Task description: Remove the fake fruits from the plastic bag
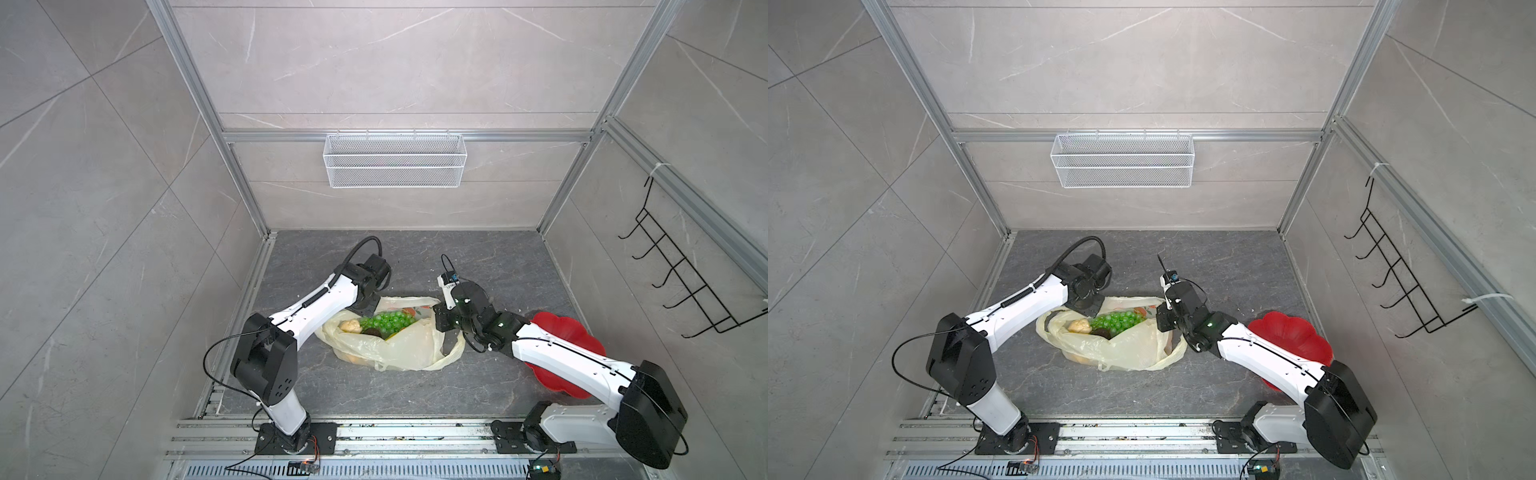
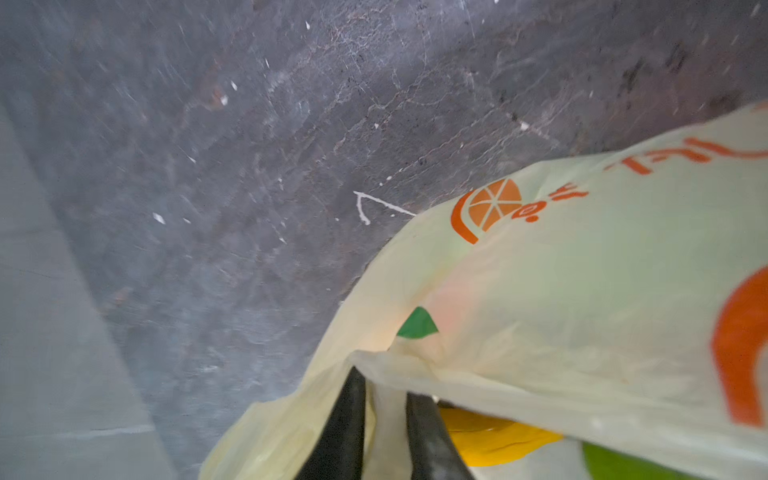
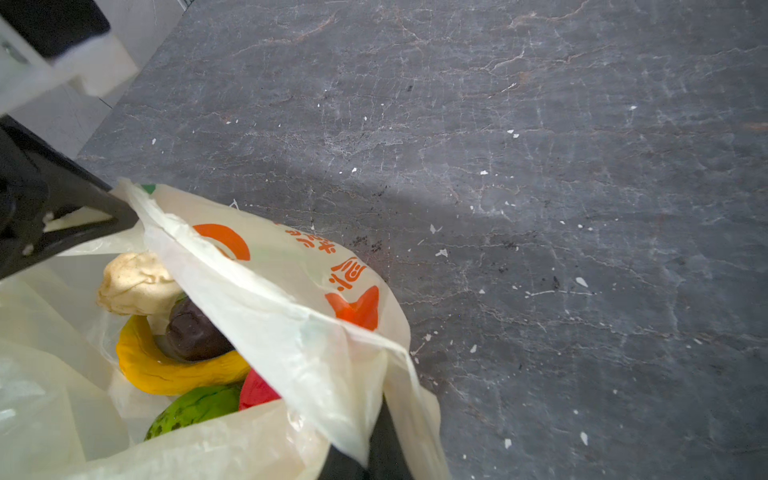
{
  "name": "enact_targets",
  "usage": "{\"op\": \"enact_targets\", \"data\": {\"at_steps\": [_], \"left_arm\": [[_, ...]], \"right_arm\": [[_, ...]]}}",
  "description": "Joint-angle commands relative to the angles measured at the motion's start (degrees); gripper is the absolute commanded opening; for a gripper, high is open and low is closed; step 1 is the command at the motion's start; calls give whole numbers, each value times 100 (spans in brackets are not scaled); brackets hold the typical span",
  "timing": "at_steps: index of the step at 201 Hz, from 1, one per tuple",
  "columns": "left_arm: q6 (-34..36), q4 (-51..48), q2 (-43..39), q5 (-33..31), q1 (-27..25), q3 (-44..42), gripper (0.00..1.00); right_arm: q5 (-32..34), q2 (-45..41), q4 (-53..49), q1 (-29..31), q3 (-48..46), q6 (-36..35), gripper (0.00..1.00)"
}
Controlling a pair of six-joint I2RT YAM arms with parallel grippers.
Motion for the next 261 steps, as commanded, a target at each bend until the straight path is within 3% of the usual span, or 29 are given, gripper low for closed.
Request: {"op": "enact_targets", "data": {"at_steps": [1,17,46,66,88,111,144,178,200,216,235,261], "left_arm": [[-645,692,-653,1026,756,-247,6],[-1108,1302,-1069,1966,1486,-638,0],[-1837,2162,-1695,3232,2598,-1170,0],[-2258,2762,-2205,3919,3023,-1481,0],[-2614,3081,-2585,4282,3083,-1846,0],[-2674,2926,-2675,4436,3087,-2359,0],[-2362,2520,-2472,3352,3226,-2804,0],[-2529,2842,-2008,3298,3323,-2692,0],[-2527,2851,-1857,3300,3324,-2537,0],[-2525,2802,-1814,3153,3332,-2488,0],[-2553,2930,-1786,3147,3323,-2466,0],[-2629,3077,-1724,3328,3304,-2399,0]], "right_arm": [[197,265,92,29,148,-245,0],[183,578,193,29,444,-376,0],[174,1067,255,28,1178,-682,0],[171,1239,251,29,1597,-873,0],[111,1556,336,22,1835,-982,0],[-35,1951,292,21,1856,-915,0],[69,2545,347,13,1803,-806,0],[409,3137,-154,12,2462,-801,0],[599,2921,-510,32,2582,-784,38],[745,2476,-704,115,2439,-676,57],[870,1871,-894,331,2199,-385,71],[980,1182,-1056,777,1936,434,77]]}}
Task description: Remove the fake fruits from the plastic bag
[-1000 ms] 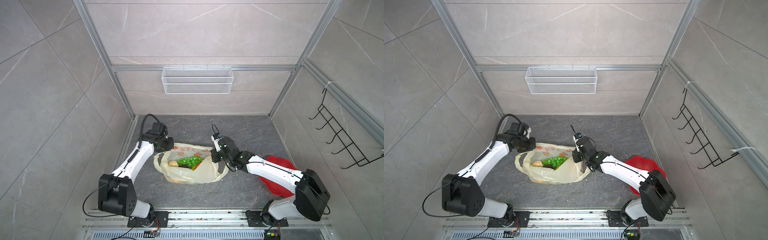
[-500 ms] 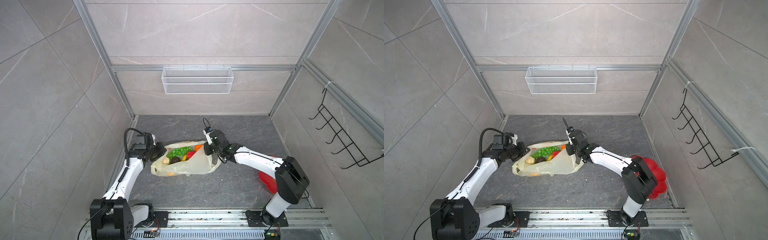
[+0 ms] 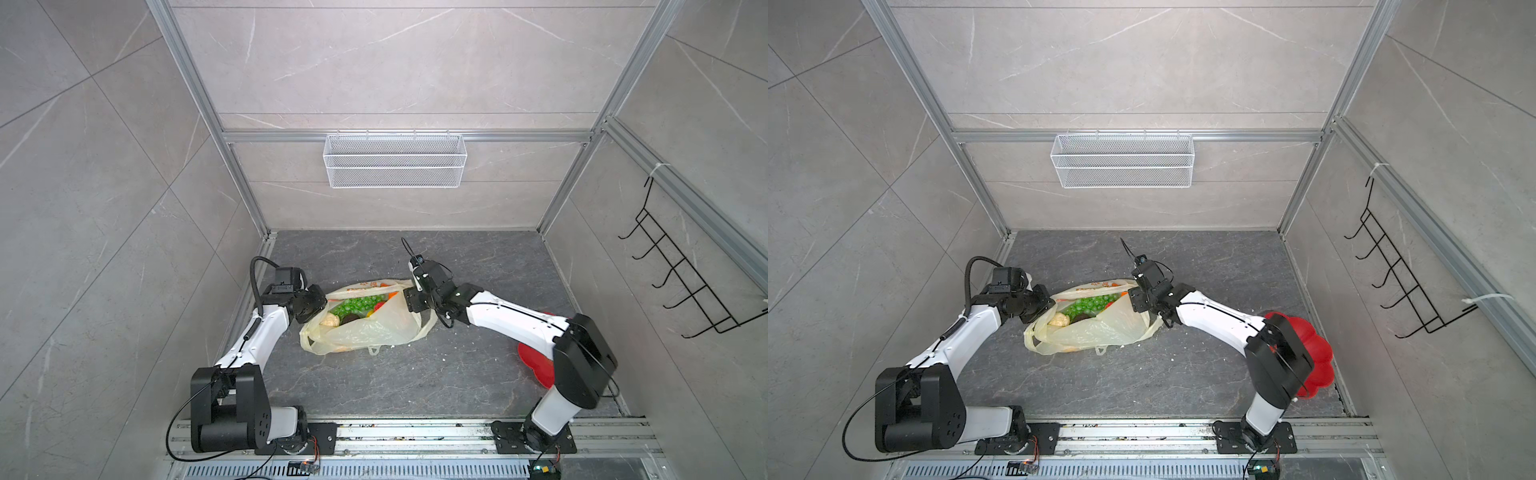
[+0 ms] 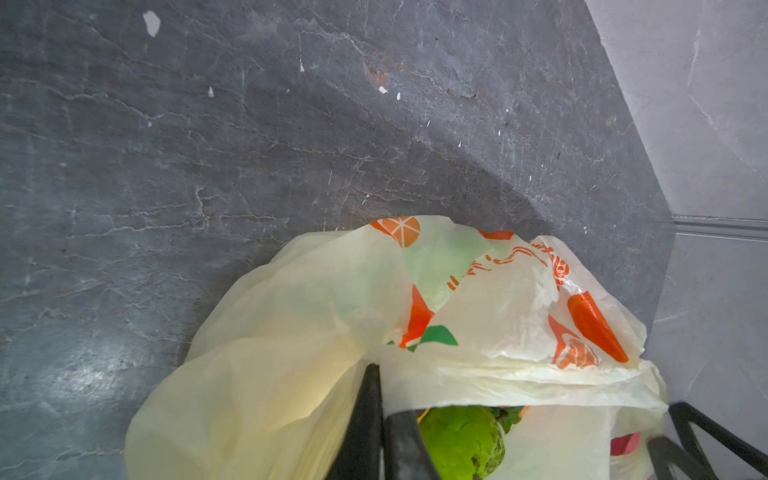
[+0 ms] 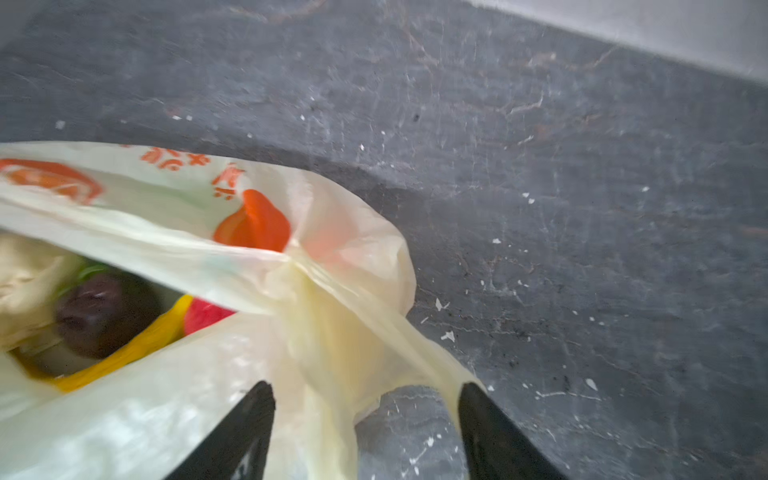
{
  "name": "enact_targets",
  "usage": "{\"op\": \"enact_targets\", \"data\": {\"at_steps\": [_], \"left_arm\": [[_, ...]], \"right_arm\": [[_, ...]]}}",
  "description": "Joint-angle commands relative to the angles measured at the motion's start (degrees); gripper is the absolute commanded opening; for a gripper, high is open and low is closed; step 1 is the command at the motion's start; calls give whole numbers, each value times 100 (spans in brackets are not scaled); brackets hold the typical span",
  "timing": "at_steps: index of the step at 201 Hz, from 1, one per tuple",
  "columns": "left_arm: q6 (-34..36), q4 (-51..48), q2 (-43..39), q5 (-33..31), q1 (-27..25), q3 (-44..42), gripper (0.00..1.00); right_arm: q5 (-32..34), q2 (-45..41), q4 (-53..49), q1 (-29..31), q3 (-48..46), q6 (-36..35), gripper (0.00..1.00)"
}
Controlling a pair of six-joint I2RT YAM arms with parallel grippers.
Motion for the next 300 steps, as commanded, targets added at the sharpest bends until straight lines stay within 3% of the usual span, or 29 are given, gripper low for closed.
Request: {"op": "enact_targets", "data": {"at_steps": [1,25,60,84,116,128,144,177,203,239,270,287,300], "left_arm": [[-130,250,62,57,6,242,0],[-154,299,28,97,-13,218,0],[-165,320,0,160,-32,193,0],[-197,337,-17,164,-85,193,0],[-246,396,-8,146,-146,177,0],[-262,429,26,124,-147,193,0],[-272,443,68,94,-146,210,0],[-320,472,129,-109,-146,253,0],[-273,400,360,-322,-125,466,0],[-315,492,538,-630,76,419,0],[-320,382,712,-483,299,389,1],[-176,47,536,-544,173,436,18],[-37,-305,141,-799,-33,441,42]], "right_arm": [[283,-709,-366,429,-200,854,77],[554,-748,-516,935,-102,1838,78],[958,254,-1073,1561,771,2967,87],[925,904,-1168,1599,1183,3336,93],[990,1375,-1323,1602,1462,3434,92],[1048,1409,-1347,1598,1382,3442,89],[1020,1270,-1049,1604,974,3416,74],[938,649,-299,1604,-214,3383,27],[857,185,291,1601,-1222,3391,2],[722,17,713,1614,-1915,3430,0],[651,158,970,1607,-2149,3408,0],[560,251,1082,1615,-2133,3329,0],[496,240,1188,1654,-2098,3187,0]]}}
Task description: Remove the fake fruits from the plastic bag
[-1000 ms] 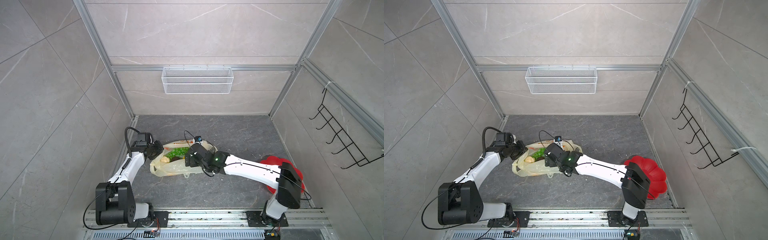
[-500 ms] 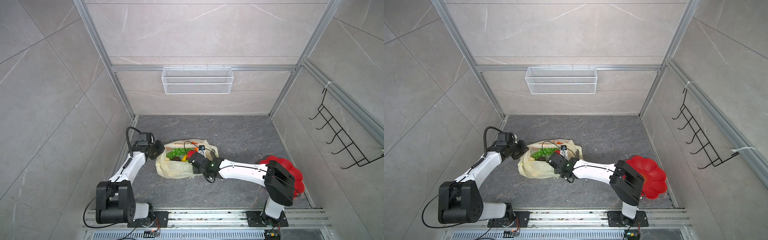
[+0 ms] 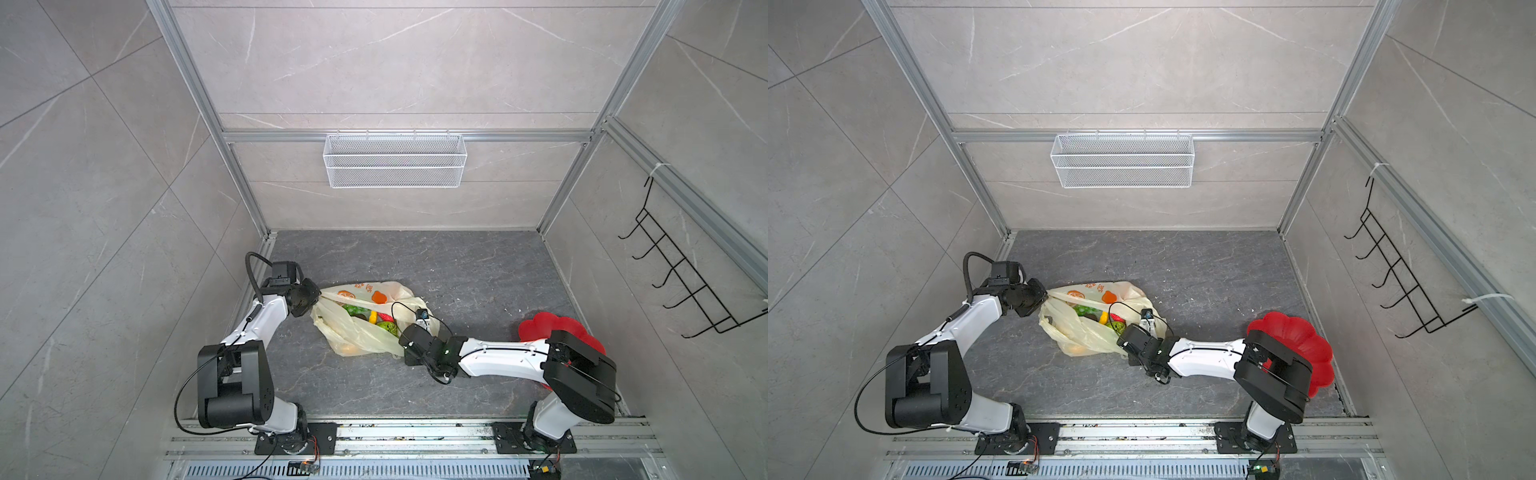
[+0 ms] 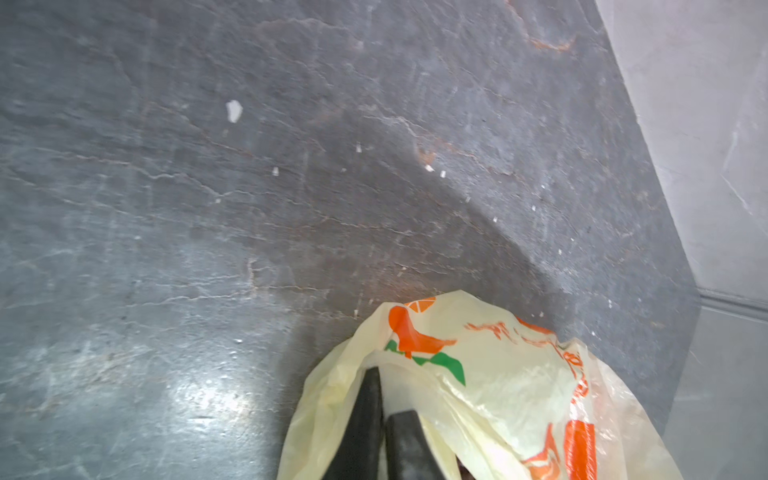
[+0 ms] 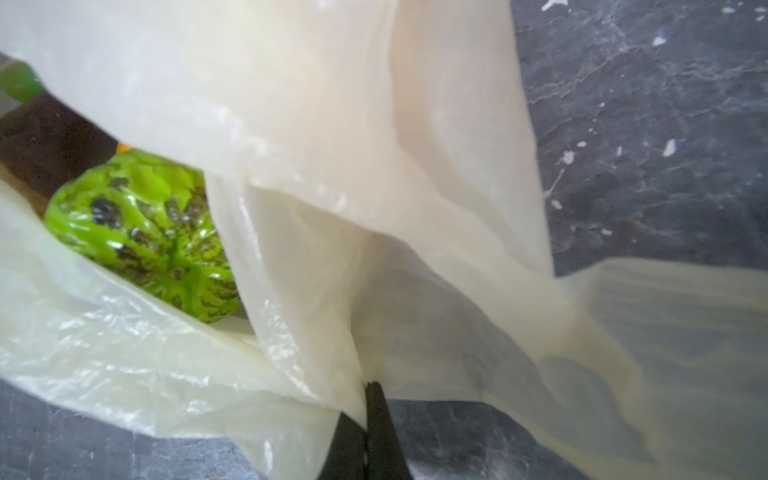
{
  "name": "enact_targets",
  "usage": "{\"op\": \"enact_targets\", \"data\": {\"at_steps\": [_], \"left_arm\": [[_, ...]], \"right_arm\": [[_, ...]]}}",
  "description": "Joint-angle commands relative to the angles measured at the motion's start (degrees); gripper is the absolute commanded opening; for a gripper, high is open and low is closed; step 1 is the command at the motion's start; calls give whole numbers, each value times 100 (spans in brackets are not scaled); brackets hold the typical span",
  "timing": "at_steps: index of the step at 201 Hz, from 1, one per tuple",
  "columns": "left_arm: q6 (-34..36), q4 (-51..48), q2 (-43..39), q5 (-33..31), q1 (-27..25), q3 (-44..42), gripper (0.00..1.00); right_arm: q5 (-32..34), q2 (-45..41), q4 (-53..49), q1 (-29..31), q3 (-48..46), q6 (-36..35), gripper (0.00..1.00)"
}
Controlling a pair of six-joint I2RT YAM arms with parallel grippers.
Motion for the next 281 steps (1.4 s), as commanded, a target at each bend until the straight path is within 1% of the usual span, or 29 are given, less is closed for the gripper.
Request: {"op": "enact_targets", "data": {"at_steps": [1,13,26,37,40,43,69,81,90,102,116,134,173,184,200,204,214,225,235,259,281], "left_arm": [[183,-547,-569,-320,-262,114,43],[253,-857,-1050,-443,-412,97,55],[294,-1220,-1557,-558,-484,143,62],[343,-1625,-1943,-851,-578,244,67],[350,-1736,-2041,-961,-617,271,72],[365,-1850,-2137,-1051,-657,298,75],[312,-2645,-2775,-1694,-1050,388,77],[241,-2822,-2893,-1916,-1386,426,77],[174,-2922,-2816,-2167,-1784,482,78],[73,-3005,-2488,-2503,-2328,572,78],[-56,-2963,-2022,-2616,-2688,599,79],[-143,-2744,-1598,-2730,-2879,521,79],[-82,-2651,-770,-3059,-2894,486,82],[-97,-2613,-661,-3107,-2895,449,79],[-109,-2524,-622,-3183,-2889,300,71],[-113,-2485,-630,-3187,-2881,254,68],[-126,-2386,-661,-3137,-2844,115,56],[-156,-2255,-736,-3023,-2799,-84,50],[-232,-2137,-862,-2955,-2765,-271,40],[-448,-1661,-1526,-2842,-2697,-948,18],[-544,-1214,-2312,-2697,-2691,-1512,9]], "right_arm": [[-124,88,287,50,-14,-197,0],[-121,57,325,142,96,-378,0],[-94,45,337,269,231,-585,0],[-45,68,344,377,351,-686,0],[-35,77,347,404,381,-707,0],[-31,86,351,424,410,-737,0],[91,250,273,592,635,-840,0],[122,279,298,639,655,-853,0],[137,297,340,671,639,-851,0],[115,309,430,715,621,-890,0],[102,343,467,779,662,-950,0],[129,372,447,862,724,-1000,0],[176,359,502,983,726,-1053,0],[184,380,496,993,739,-1054,0],[187,357,505,989,714,-997,0],[193,330,504,976,697,-988,0],[183,257,514,952,658,-992,0],[161,144,505,885,602,-1001,0],[141,33,513,824,532,-996,1],[-118,-223,513,523,339,-975,15],[-195,-519,442,355,247,-1119,29]]}}
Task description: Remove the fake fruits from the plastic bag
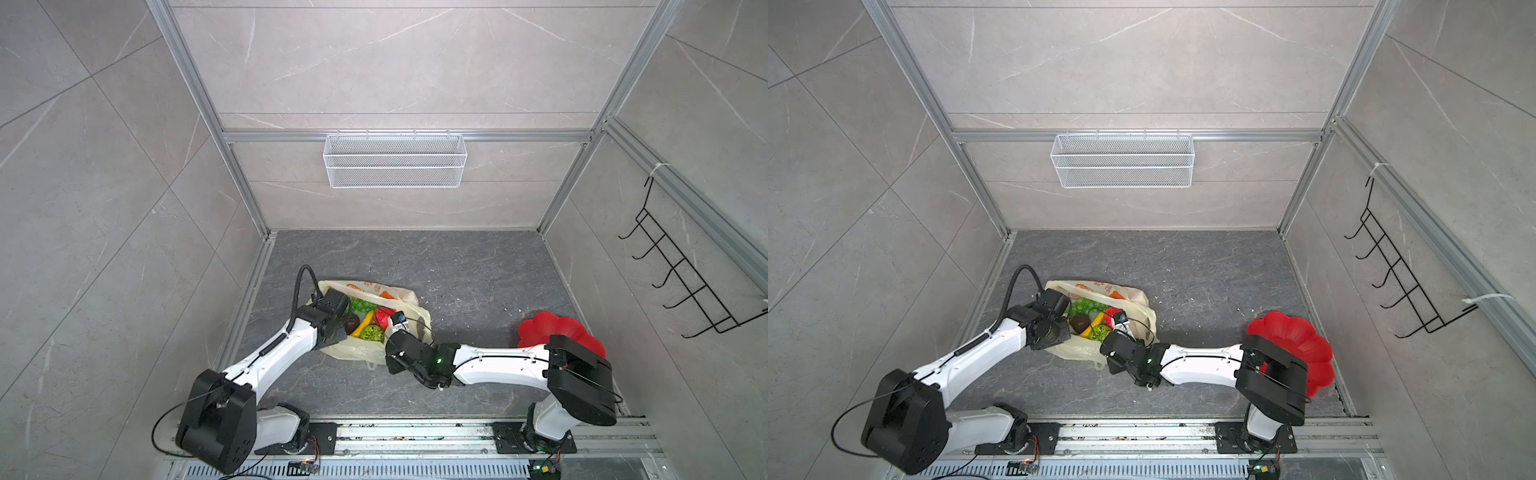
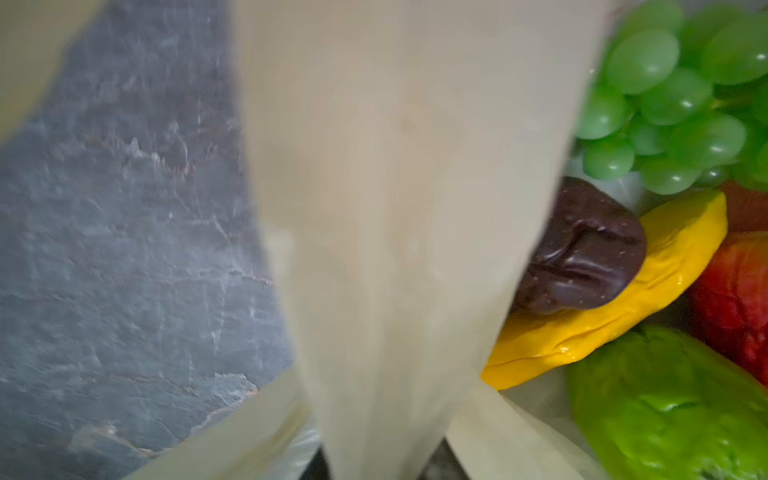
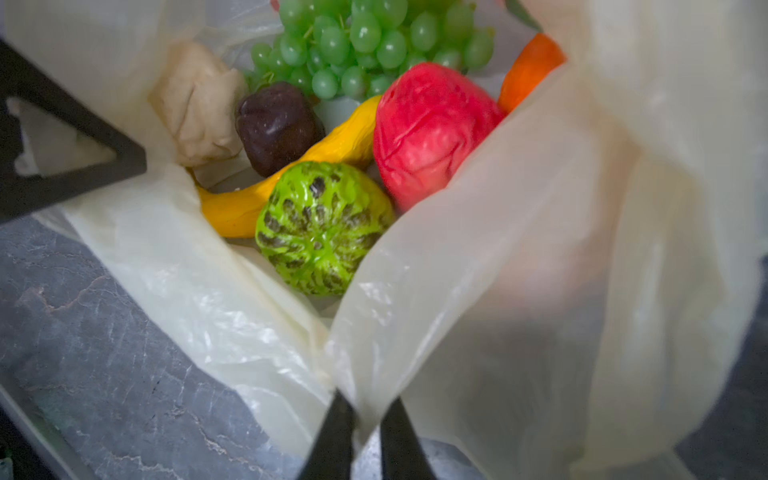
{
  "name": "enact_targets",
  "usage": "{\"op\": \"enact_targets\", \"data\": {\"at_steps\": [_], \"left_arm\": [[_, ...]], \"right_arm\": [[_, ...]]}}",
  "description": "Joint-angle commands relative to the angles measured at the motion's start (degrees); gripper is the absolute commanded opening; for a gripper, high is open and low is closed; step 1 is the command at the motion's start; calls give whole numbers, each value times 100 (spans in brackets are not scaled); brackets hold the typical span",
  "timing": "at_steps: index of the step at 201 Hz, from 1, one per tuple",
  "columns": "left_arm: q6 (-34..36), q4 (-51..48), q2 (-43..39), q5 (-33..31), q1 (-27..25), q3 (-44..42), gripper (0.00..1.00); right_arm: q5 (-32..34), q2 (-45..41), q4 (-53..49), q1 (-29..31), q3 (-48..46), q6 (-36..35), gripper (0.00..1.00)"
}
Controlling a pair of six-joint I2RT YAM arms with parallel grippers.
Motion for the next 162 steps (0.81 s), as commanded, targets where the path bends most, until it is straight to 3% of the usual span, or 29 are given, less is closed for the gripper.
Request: {"op": "enact_targets", "data": {"at_steps": [1,25,40,83,162], "left_arm": [[-223,613,-827,147,32,-365,8],[-271,963,-1392,328,32,-813,2],[-299,1048,-1601,361,29,-1010,0],[-392,1601,-1814,1005,-11,-1549,0],[-322,1606,-2941,1075,-150,-2308,0]], "right_arm": [[-96,-423,-60,-169,-146,-149,30],[92,-536,-624,-195,172,-386,51],[201,-463,-1030,-380,391,-262,58],[-288,-94,-1185,-942,599,43,78],[-1598,721,-418,-2089,785,246,84]]}}
